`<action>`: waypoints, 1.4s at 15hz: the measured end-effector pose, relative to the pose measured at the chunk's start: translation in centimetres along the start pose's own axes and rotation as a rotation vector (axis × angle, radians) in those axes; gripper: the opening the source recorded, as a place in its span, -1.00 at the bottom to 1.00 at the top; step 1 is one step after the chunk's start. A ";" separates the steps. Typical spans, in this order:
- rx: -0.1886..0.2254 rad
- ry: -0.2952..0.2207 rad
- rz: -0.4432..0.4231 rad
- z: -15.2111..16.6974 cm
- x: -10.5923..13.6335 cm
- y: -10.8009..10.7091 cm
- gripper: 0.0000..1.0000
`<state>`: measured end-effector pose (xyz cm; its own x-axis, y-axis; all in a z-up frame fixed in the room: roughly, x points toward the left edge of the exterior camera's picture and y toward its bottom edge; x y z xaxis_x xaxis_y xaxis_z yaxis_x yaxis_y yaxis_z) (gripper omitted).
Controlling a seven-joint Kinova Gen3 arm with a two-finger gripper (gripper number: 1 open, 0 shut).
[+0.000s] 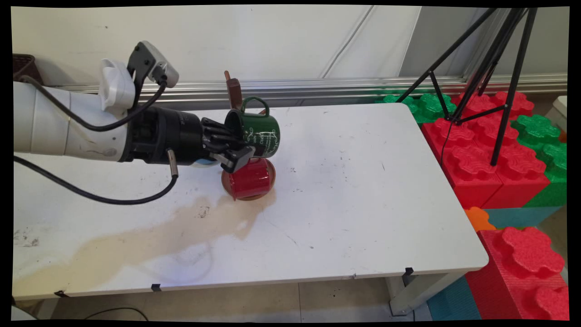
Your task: Place the picked object on the table
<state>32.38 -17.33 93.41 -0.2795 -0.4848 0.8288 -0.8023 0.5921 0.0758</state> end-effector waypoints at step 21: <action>0.039 -0.490 0.182 -7.6 0.6 -1.3 -1.00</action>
<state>37.27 -13.52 98.02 -0.6229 -0.6259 0.4693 -0.7342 0.6749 -0.0743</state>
